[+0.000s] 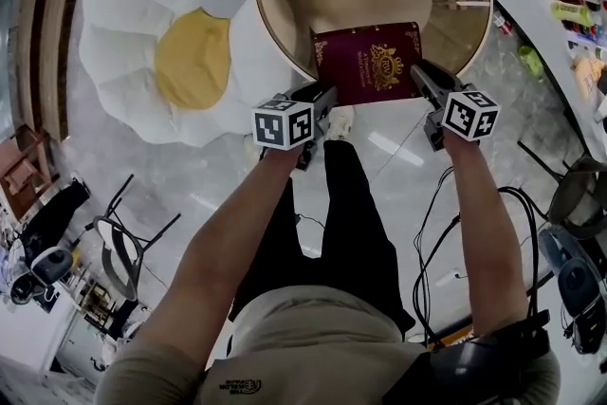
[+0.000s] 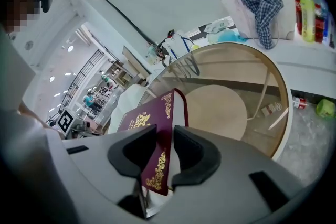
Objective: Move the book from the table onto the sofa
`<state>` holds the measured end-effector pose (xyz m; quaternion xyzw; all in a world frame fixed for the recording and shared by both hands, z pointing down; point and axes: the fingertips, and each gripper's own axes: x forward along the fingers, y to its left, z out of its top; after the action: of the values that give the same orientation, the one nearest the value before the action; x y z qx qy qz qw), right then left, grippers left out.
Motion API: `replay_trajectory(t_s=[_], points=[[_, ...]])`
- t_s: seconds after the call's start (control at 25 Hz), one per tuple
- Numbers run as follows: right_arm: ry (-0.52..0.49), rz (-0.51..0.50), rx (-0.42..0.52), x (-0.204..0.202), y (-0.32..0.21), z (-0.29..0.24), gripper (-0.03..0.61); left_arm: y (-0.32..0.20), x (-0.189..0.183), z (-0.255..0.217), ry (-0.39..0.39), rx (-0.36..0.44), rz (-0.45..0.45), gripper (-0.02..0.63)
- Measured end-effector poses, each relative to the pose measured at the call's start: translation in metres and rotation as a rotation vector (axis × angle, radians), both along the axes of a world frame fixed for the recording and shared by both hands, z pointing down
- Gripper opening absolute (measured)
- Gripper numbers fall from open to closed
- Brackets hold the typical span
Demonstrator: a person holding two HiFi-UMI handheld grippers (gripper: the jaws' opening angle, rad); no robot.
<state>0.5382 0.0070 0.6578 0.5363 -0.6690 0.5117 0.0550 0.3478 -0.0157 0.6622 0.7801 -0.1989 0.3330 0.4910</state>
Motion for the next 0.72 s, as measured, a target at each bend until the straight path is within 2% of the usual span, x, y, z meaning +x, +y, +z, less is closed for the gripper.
replay_trajectory(t_s=[0.16, 0.32, 0.4, 0.6, 0.72], points=[[-0.016, 0.024, 0.019, -0.031, -0.008, -0.022, 0.108, -0.004, -0.032, -0.017, 0.016, 0.016, -0.027, 0.135], [-0.021, 0.006, 0.028, -0.074, -0.016, -0.034, 0.106, -0.009, -0.076, -0.028, 0.032, 0.036, -0.063, 0.135], [-0.019, -0.013, 0.034, -0.107, -0.024, -0.039, 0.106, -0.014, -0.109, -0.034, 0.034, 0.047, -0.086, 0.135], [-0.021, -0.081, 0.049, -0.224, -0.050, -0.057, 0.103, -0.036, -0.226, -0.049, 0.028, 0.072, -0.173, 0.135], [-0.036, -0.118, 0.056, -0.238, -0.053, -0.060, 0.103, -0.039, -0.240, -0.052, 0.016, 0.088, -0.218, 0.135]])
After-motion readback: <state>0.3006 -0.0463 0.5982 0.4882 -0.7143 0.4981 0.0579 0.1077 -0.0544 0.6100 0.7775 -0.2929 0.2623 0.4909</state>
